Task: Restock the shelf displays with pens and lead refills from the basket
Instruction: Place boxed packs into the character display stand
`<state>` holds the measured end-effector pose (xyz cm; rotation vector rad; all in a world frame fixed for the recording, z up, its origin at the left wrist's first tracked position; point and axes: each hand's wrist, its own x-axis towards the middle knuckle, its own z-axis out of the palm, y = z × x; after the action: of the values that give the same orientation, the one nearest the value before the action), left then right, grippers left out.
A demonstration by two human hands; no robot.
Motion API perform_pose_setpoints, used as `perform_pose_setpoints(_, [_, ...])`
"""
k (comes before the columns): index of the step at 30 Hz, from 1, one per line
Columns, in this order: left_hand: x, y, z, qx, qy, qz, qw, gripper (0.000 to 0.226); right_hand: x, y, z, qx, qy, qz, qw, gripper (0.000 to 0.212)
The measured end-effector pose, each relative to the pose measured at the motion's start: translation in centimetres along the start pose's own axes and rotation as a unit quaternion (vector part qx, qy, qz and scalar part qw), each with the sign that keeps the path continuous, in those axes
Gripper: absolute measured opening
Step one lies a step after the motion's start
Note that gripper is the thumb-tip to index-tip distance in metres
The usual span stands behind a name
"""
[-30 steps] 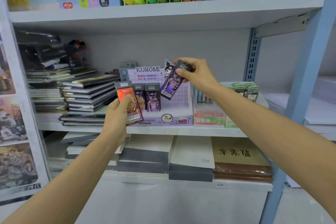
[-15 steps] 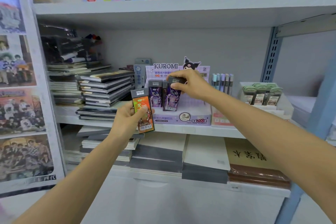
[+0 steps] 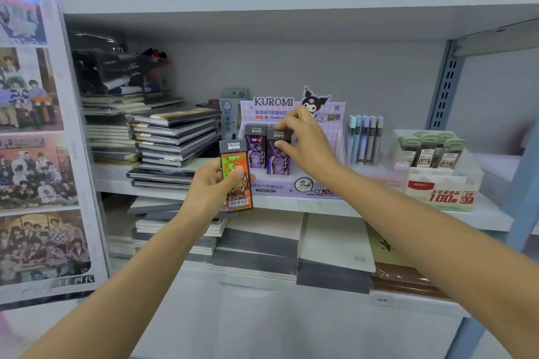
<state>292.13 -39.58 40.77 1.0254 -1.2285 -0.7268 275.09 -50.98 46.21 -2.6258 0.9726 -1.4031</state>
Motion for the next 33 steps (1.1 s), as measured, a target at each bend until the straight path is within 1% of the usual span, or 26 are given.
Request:
perform_pose_setpoints(3, [-0.2,0.3,0.2,0.004,-0.003,0.005,1.000,0.019,0.2,-0.3,-0.5,-0.014,0.037,0.003,0.999,0.018])
perform_pose_setpoints(5, [-0.3,0.6,0.5,0.009,-0.005,0.016,1.000,0.020,0.5,-1.2,-1.3,0.044,0.043,-0.004,0.998,0.022])
perform_pose_setpoints(6, [-0.3,0.8,0.8,0.012,-0.008,0.022,1.000,0.021,0.5,-1.9,-1.6,0.092,0.024,-0.010,0.995,0.028])
perform_pose_setpoints(8, [-0.3,1.1,1.4,0.029,-0.020,0.036,0.999,0.023,0.2,-3.5,-1.9,0.175,-0.050,-0.015,0.983,0.039])
perform_pose_setpoints(10, [-0.3,1.3,2.1,0.061,-0.025,0.052,0.996,0.022,-0.2,-4.5,-1.6,0.169,-0.112,-0.026,0.979,0.034])
perform_pose_setpoints(11, [-0.4,1.2,2.3,0.085,-0.018,0.060,0.994,0.022,-0.2,-4.7,-1.6,0.155,-0.121,-0.034,0.980,0.028])
perform_pose_setpoints(13, [-0.3,0.7,2.1,0.166,0.021,0.079,0.983,0.030,0.1,-4.6,-1.9,0.169,-0.096,-0.031,0.981,0.019])
perform_pose_setpoints(14, [-0.4,0.4,1.8,0.227,0.042,0.096,0.968,0.037,0.5,-4.3,-2.1,0.180,-0.068,-0.019,0.981,0.016])
perform_pose_setpoints(15, [-0.3,0.1,1.4,0.301,0.053,0.122,0.944,0.045,0.9,-4.0,-2.4,0.184,-0.032,-0.005,0.982,0.015])
perform_pose_setpoints(17, [-0.3,-0.7,0.5,0.456,0.026,0.169,0.873,0.057,1.7,-3.4,-2.7,0.174,0.050,0.015,0.983,0.012])
perform_pose_setpoints(18, [-0.3,-1.1,0.2,0.520,0.000,0.172,0.836,0.063,2.1,-3.2,-2.7,0.165,0.084,0.018,0.983,0.011])
perform_pose_setpoints(19, [-0.3,-1.6,0.0,0.567,-0.022,0.167,0.807,0.068,2.3,-3.2,-2.5,0.157,0.106,0.017,0.982,0.011])
perform_pose_setpoints(21, [-0.5,-2.6,-0.3,0.615,-0.038,0.168,0.769,0.072,2.7,-3.3,-2.0,0.139,0.116,0.011,0.983,0.011])
perform_pose_setpoints(23, [-0.8,-3.2,-0.3,0.638,-0.039,0.188,0.746,0.069,2.9,-3.5,-1.1,0.115,0.092,-0.001,0.989,0.010])
perform_pose_setpoints(24, [-0.9,-3.2,-0.3,0.643,-0.039,0.196,0.740,0.068,2.9,-3.5,-0.7,0.102,0.075,-0.003,0.992,0.010])
perform_pose_setpoints(29, [-0.9,-3.5,-0.4,0.663,-0.039,0.201,0.720,0.067,2.8,-3.6,1.4,0.013,-0.003,-0.018,1.000,0.015])
perform_pose_setpoints(33, [-0.9,-3.6,-0.2,0.676,-0.042,0.194,0.709,0.070,3.4,-3.3,1.0,-0.010,-0.045,-0.011,0.999,0.015])
